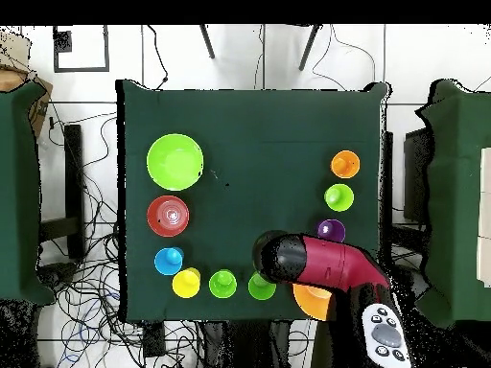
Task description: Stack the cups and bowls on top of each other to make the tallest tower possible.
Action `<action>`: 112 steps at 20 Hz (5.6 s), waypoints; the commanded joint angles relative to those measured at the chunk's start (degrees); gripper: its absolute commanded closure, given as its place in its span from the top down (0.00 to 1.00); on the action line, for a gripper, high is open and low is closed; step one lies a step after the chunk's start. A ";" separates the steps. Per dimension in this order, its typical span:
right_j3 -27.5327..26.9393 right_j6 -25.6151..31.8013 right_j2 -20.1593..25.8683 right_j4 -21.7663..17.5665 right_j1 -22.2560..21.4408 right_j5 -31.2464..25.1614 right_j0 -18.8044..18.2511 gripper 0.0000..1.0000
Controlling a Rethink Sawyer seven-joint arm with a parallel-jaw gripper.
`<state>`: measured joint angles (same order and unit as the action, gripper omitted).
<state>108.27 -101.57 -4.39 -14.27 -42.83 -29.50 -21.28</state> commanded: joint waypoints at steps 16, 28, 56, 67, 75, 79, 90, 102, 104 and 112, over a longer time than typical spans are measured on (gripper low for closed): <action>-0.69 3.87 8.53 -3.40 -1.35 -0.75 -4.78 1.00; -2.32 3.23 8.65 -5.20 1.25 0.57 -5.12 1.00; -5.05 2.84 11.11 -9.40 6.30 3.31 -9.33 1.00; -7.07 1.35 8.40 -12.49 4.87 2.29 -7.07 1.00; -9.09 -0.72 7.13 -14.42 6.92 3.85 -6.01 1.00; -9.66 -1.17 7.15 -14.75 8.00 4.54 -6.01 1.00; -12.13 -1.51 7.16 -14.46 10.74 3.96 -5.42 1.00; -12.53 -0.63 7.98 -13.90 11.17 4.10 -5.73 1.00; -12.31 -0.58 8.16 -14.25 11.60 5.34 -6.24 1.00; -11.78 0.11 7.60 -13.63 8.80 2.18 -5.84 1.00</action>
<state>99.14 -101.57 -0.30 -25.97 -32.68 -27.75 -27.63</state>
